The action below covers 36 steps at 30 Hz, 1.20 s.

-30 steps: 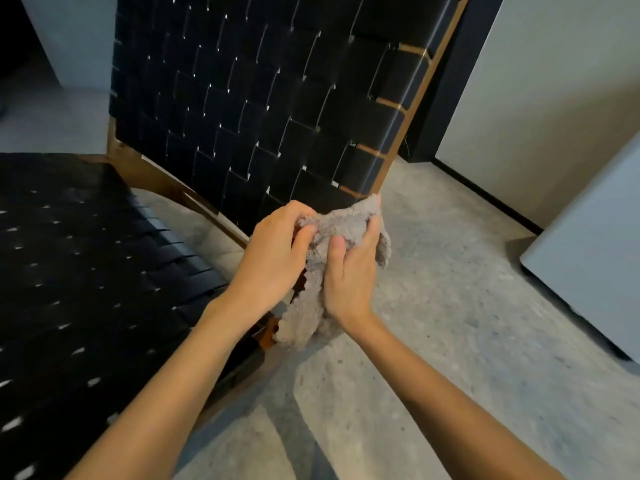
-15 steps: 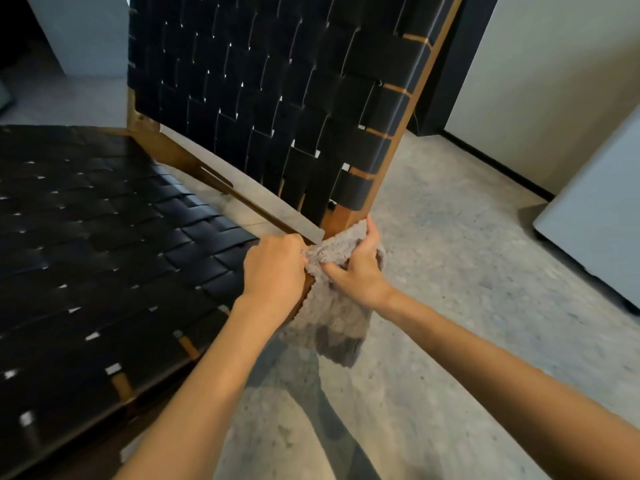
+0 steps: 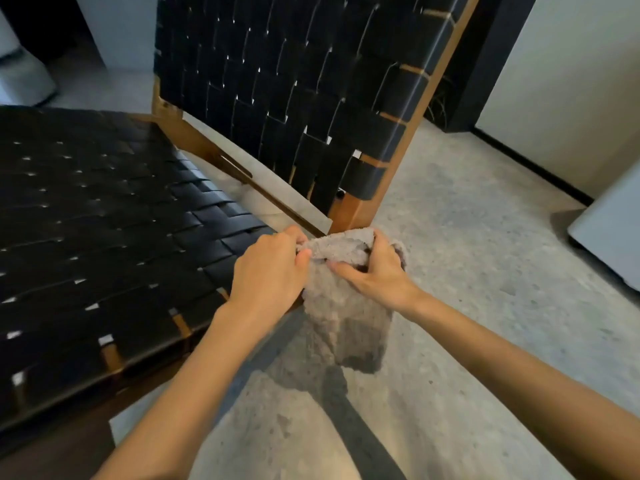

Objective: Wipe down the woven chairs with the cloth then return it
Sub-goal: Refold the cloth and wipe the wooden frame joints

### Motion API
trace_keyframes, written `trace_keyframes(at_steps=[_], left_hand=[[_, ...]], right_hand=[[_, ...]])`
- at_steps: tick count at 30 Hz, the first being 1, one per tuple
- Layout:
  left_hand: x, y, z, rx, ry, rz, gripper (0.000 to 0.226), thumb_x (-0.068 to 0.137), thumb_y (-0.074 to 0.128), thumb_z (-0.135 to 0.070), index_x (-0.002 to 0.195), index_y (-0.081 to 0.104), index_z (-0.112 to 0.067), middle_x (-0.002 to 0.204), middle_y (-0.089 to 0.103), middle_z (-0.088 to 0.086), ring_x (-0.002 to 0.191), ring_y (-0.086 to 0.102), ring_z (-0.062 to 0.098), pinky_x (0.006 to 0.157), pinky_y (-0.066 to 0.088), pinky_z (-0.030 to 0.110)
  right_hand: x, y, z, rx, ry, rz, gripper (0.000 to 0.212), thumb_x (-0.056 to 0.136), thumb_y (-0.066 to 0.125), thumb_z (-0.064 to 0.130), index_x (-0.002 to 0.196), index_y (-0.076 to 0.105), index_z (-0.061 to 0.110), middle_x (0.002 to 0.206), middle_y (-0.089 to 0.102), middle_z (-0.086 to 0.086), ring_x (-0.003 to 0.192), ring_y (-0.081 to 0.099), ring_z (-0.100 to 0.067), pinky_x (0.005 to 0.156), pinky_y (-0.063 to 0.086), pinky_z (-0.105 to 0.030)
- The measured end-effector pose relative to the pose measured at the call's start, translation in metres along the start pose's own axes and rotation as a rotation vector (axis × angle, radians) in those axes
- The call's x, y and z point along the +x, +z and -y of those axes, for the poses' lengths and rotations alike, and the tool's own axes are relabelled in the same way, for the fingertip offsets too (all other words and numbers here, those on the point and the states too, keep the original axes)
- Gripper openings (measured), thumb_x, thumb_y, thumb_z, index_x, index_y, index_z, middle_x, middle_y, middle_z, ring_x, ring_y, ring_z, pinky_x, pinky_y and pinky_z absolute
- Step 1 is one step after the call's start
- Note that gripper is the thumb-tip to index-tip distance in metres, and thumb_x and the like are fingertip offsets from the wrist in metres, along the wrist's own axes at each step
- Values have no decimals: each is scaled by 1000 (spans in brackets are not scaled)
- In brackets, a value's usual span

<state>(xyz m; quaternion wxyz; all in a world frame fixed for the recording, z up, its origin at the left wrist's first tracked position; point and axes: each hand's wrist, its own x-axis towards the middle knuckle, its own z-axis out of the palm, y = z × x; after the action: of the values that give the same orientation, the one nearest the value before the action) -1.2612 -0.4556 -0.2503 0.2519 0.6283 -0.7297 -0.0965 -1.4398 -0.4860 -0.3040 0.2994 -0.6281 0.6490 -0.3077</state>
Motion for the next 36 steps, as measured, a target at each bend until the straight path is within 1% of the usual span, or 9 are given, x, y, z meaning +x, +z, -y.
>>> trace_keyframes(at_steps=[3,6,9,14,18,22,28,31,36], left_hand=[[-5,14,-18,29,-53,-52,18,96,47,-34,111,54,-25,92,62,1,85,57,20,64,39,32],[-10,29,-36,-52,-113,-79,14,96,48,-34,104,54,-25,86,63,0,82,61,22,69,49,37],[-19,44,-44,-50,-189,-84,11,97,46,-35,101,49,-25,81,66,0,73,63,21,71,54,43],[-45,58,-44,-132,-345,-86,7,98,44,-30,103,44,-25,74,69,-12,60,65,6,65,58,37],[-71,55,-53,-425,-452,-157,2,99,45,-22,98,46,-21,87,72,-6,72,69,1,57,55,18],[-94,26,-59,-555,-412,-329,2,97,45,-21,96,47,-20,86,74,1,76,72,11,63,58,25],[-130,-15,-39,-433,-497,-656,4,97,49,-25,97,45,-28,92,73,-7,74,70,6,58,57,21],[-138,-12,-27,-134,-438,-614,20,93,56,-26,106,42,-31,103,58,-13,85,56,-7,68,46,7],[-126,12,-13,416,-295,-345,72,76,75,-40,132,36,-18,99,58,3,117,36,28,107,20,47]], right_hand=[[0,-12,-36,51,61,120,90,78,66,59,147,21,26,147,30,-1,138,24,-24,111,28,-38],[1,-20,-68,128,-35,195,83,80,64,57,148,27,26,148,34,7,132,37,-14,107,39,-33],[6,-27,-83,207,-129,222,57,86,60,50,137,43,32,126,50,21,100,55,0,80,48,-14],[17,-38,-91,105,-382,112,11,94,59,23,92,65,33,83,64,21,74,60,-1,61,44,-17],[11,-48,-78,240,-450,78,13,92,58,13,92,64,25,75,68,17,74,66,1,63,49,-14],[-6,-43,-43,400,-583,112,11,93,58,13,101,60,21,88,67,19,85,65,3,76,50,-11],[-11,-8,13,166,-885,219,36,91,63,28,125,51,26,116,62,10,95,55,2,82,46,-6],[-2,8,14,-177,-1003,353,77,82,71,46,142,24,33,137,50,1,113,53,-11,91,50,-28],[8,29,-2,-557,-1102,167,107,77,78,39,153,3,24,148,39,-9,134,41,-24,100,45,-37]])
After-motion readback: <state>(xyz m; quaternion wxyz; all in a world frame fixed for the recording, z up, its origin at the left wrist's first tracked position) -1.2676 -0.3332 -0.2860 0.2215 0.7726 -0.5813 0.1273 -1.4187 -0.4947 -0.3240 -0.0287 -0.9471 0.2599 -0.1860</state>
